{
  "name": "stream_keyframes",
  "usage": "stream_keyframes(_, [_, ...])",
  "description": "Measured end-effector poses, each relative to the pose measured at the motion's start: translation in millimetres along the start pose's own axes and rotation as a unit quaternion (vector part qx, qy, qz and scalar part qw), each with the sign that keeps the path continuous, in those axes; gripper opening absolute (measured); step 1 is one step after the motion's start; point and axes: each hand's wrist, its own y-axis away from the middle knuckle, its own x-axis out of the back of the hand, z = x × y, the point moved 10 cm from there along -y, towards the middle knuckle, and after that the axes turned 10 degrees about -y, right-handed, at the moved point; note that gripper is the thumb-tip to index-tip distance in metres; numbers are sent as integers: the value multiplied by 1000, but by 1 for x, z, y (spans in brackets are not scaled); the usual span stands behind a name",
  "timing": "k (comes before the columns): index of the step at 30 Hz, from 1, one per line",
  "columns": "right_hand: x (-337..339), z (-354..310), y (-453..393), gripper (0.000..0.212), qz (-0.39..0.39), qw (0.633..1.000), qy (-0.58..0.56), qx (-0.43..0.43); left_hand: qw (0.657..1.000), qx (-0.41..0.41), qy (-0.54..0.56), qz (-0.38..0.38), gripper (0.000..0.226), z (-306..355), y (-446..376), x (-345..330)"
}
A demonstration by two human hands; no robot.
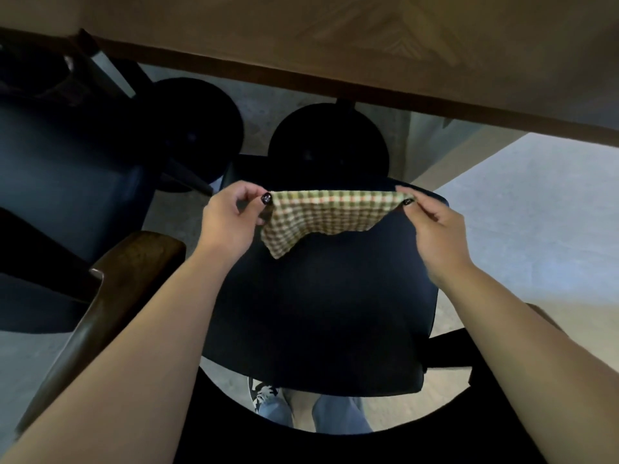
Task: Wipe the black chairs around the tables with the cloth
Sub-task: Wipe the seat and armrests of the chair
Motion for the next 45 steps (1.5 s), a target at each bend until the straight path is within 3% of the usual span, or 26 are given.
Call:
stream_keyframes(4, [-2, -4, 5, 27, -13, 988, -150, -43, 998, -57, 1, -6, 24, 20, 9, 8])
stream_keyframes(9, [1, -14, 15, 27, -16, 970, -238, -36, 983, -12, 171, -70, 22, 25, 18, -8])
stream_keyframes(13, [-4, -9, 22, 28, -17, 926, -368, -82, 985, 3, 153, -81, 20, 29, 18, -15])
stream_keyframes(18, [-7, -2, 27, 24, -23, 922, -371, -107, 989, -16, 116, -88, 23, 44, 21, -16])
stream_keyframes(24, [-11, 1, 23, 22, -4, 942, -304, -142, 945, 59, 302, -114, 15, 46, 26, -15])
stream_keyframes(28, [-1, 7, 22, 28, 27, 944, -270, -186, 924, 73, 341, -159, 12, 48, 25, -17])
stream_keyframes(32, [4, 17, 28, 29, 56, 913, -310, -258, 918, 63, 324, -220, 30, 50, 28, -23])
stream_keyframes(35, [2, 11, 24, 25, 56, 893, -370, -249, 954, 40, 193, -228, 51, 46, 32, -29])
stream_keyframes(39, [9, -11, 10, 27, 33, 919, -355, -169, 982, 36, 73, -168, 52, 36, 27, -29])
stream_keyframes(45, [13, -32, 6, 32, -17, 961, -257, -102, 984, 41, 89, -147, 46, 30, 17, -19])
